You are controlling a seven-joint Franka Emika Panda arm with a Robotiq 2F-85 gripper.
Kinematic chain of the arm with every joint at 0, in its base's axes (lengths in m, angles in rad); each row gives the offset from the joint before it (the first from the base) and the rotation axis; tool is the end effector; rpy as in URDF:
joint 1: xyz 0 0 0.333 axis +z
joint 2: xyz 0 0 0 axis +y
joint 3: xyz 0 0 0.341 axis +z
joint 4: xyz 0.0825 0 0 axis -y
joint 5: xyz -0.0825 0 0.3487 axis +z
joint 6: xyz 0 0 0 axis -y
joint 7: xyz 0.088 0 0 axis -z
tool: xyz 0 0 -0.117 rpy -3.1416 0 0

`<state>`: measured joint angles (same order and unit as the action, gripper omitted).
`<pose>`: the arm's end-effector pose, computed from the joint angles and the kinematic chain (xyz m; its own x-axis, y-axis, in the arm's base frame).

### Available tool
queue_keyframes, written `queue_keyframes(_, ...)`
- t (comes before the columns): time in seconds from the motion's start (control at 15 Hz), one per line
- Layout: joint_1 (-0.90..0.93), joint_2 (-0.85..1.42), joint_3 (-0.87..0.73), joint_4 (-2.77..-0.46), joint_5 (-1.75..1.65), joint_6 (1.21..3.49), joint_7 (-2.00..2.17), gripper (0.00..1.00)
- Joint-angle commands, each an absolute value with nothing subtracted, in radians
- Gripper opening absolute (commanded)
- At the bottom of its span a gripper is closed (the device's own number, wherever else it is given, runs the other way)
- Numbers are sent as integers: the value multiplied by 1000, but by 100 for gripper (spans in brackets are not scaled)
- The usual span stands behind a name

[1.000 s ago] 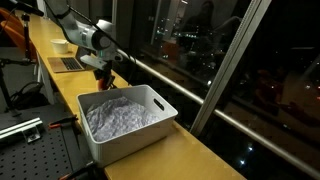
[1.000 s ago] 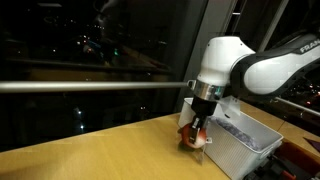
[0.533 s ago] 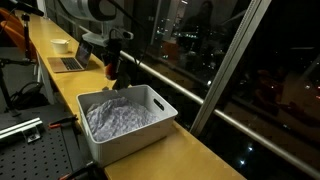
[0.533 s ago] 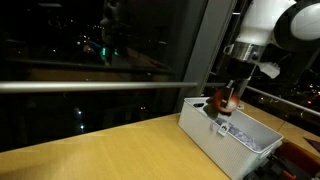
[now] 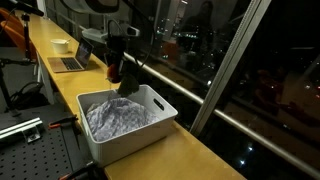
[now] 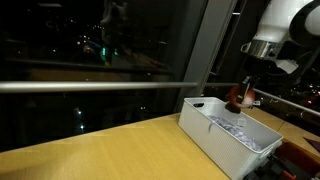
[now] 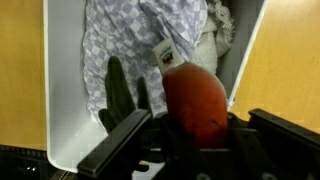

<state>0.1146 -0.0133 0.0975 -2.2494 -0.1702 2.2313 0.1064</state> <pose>0.4813 0.0971 0.4077 0.9779 0.2092 0.0024 0.2070 -0.9690 0.1350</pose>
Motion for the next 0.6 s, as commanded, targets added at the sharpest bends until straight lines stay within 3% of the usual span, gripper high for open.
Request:
queue_keyframes(0.0, 115, 0, 105, -2258, -150, 2236, 99, 47)
queue_keyframes(0.47, 127, 44, 120, -2292, -148, 2265, 107, 96)
queue_keyframes(0.53, 128, 52, 121, -2295, -149, 2271, 106, 99)
